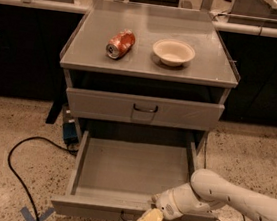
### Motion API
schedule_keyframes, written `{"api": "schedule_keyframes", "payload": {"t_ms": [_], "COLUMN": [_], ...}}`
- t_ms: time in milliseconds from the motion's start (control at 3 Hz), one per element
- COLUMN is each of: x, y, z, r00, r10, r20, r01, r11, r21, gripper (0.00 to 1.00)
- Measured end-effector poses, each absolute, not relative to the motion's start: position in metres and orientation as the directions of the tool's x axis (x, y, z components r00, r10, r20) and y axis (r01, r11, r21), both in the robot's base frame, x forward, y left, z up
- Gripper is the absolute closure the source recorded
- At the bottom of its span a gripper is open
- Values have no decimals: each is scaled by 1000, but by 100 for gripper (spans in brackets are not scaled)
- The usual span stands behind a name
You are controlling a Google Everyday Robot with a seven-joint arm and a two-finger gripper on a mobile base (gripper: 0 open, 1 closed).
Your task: Open middle drawer
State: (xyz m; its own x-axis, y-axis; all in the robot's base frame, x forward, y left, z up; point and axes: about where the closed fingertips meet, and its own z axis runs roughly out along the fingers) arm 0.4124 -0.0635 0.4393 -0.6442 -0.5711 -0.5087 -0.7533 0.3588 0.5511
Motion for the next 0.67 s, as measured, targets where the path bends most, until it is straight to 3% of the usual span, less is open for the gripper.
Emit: {"api": "schedule_keyframes", "payload": {"t_ms": [667], "x": [394], "y": [-67], "z": [445], "r00": [-666], "r10": [-559], "r20": [-494], "r01": [-728], "r11": [343], "r21": [594], "gripper": [0]}}
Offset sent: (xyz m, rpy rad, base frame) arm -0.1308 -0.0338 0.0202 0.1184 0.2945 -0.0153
